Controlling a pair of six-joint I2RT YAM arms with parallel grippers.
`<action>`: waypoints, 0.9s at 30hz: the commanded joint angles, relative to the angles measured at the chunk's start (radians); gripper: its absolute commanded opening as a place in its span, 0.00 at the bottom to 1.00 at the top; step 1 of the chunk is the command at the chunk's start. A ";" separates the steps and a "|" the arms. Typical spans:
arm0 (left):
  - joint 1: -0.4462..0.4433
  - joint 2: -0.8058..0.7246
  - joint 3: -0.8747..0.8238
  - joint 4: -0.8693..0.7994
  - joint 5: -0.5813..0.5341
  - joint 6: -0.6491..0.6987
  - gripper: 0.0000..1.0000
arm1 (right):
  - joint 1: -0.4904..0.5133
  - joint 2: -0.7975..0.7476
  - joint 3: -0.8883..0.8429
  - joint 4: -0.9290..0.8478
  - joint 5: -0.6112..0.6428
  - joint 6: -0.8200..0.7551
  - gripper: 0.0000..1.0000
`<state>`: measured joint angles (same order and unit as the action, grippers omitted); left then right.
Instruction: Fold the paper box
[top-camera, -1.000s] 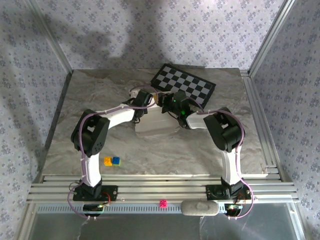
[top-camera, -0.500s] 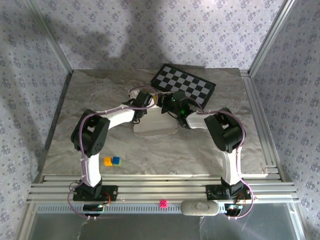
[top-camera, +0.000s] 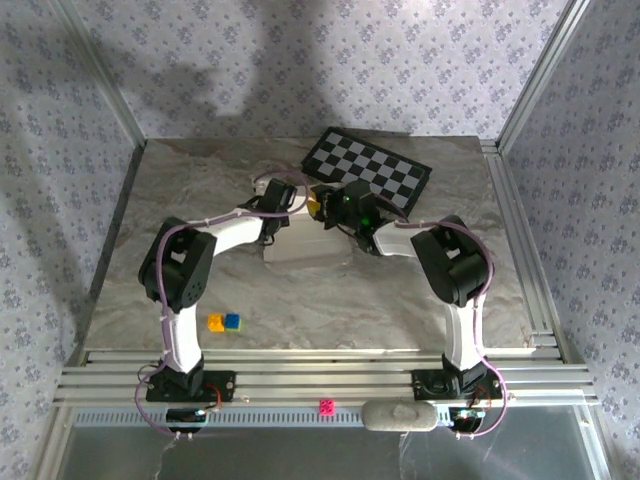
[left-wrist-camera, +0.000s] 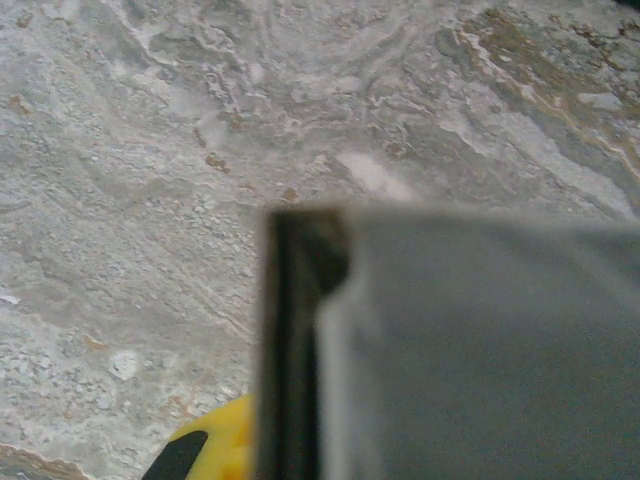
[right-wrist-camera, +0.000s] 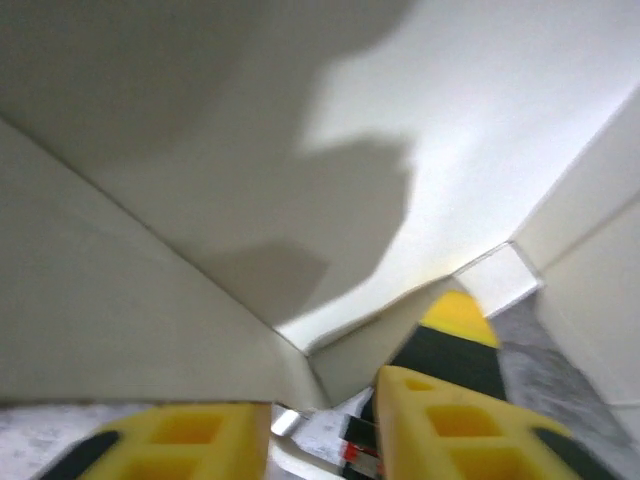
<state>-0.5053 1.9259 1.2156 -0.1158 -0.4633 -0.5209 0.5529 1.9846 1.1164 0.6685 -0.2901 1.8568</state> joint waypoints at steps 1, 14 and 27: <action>0.040 -0.067 -0.050 0.048 0.043 0.080 0.00 | -0.037 -0.114 0.032 -0.275 -0.012 -0.145 0.49; 0.234 -0.220 -0.120 0.199 0.635 0.196 0.00 | -0.204 -0.440 0.204 -0.844 -0.025 -0.828 0.70; 0.327 -0.128 0.063 0.134 1.259 0.041 0.00 | -0.214 -0.657 0.204 -0.912 -0.001 -1.371 0.71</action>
<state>-0.1802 1.7775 1.2209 0.0673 0.6308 -0.4599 0.3298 1.3834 1.3109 -0.2302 -0.3019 0.6533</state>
